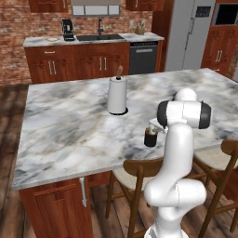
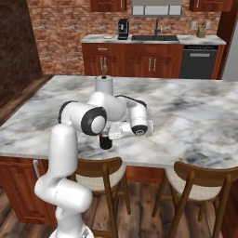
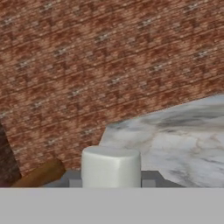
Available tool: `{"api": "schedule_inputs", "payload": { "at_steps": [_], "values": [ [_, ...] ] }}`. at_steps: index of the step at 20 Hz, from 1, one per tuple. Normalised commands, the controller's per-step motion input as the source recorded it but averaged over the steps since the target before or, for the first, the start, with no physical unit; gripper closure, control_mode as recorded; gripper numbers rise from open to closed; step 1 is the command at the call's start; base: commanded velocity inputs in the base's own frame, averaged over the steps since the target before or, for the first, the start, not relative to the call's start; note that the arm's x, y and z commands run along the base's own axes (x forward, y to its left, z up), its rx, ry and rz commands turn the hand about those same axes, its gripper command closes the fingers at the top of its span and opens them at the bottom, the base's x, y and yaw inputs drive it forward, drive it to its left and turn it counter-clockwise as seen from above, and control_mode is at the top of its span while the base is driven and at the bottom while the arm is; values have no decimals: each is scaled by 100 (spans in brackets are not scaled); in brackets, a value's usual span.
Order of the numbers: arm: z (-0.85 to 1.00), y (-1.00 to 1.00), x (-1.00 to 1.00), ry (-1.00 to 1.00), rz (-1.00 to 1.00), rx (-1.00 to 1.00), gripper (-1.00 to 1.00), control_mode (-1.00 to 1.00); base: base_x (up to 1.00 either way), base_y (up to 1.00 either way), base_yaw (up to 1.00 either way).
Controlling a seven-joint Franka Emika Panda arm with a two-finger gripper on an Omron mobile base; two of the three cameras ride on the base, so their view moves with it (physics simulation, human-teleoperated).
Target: Pick up the marshmallow and place it in the cup of hot chocolate on the dining counter.
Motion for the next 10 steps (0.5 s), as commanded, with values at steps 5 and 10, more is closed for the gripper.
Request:
{"api": "schedule_inputs", "payload": {
  "at_steps": [5,10],
  "values": [
    [-18,1,24,3,0,0,100,-100,0,0,0],
    [-11,5,18,0,0,-1,100,-100,0,0,0]
  ]
}}
